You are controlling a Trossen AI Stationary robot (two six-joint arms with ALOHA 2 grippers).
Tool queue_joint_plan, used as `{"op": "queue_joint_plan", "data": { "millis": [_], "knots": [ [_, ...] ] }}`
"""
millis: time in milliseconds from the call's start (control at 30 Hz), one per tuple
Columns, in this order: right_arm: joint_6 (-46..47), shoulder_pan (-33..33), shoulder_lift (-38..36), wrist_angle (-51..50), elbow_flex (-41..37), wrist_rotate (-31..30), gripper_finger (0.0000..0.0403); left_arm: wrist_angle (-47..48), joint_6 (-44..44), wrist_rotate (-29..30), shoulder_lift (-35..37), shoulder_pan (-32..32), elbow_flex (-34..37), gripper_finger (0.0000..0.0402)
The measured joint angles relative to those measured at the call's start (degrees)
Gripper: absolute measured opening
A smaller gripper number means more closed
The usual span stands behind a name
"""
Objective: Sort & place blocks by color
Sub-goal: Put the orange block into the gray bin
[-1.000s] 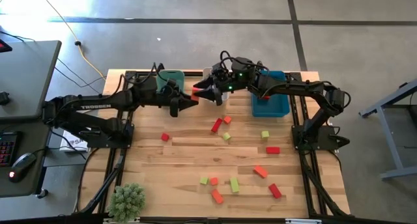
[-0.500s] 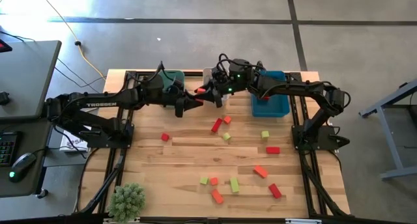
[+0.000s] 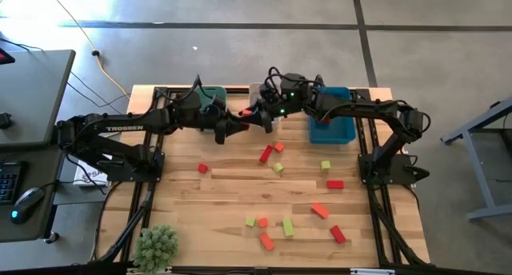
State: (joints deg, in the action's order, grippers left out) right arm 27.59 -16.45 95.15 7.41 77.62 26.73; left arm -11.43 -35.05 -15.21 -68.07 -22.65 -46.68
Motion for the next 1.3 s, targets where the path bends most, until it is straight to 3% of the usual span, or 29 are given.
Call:
{"op": "queue_joint_plan", "data": {
  "millis": [433, 800, 1300],
  "knots": [
    [-3.2, -3.7, 0.0, -5.0, 0.0, -4.2, 0.0116, 0.1, 2.3, -0.5, 0.0, -5.3, 0.0, 0.0235],
    [-15.6, -12.9, 1.5, -11.2, 0.0, -11.7, 0.0116, 0.4, 2.3, -0.6, 0.0, -13.1, 0.0, 0.0238],
    [-23.4, -15.8, 14.7, -11.6, 0.0, -11.9, 0.0116, 0.5, 4.9, 0.6, 0.0, -18.7, 0.0, 0.0239]
  ]
}}
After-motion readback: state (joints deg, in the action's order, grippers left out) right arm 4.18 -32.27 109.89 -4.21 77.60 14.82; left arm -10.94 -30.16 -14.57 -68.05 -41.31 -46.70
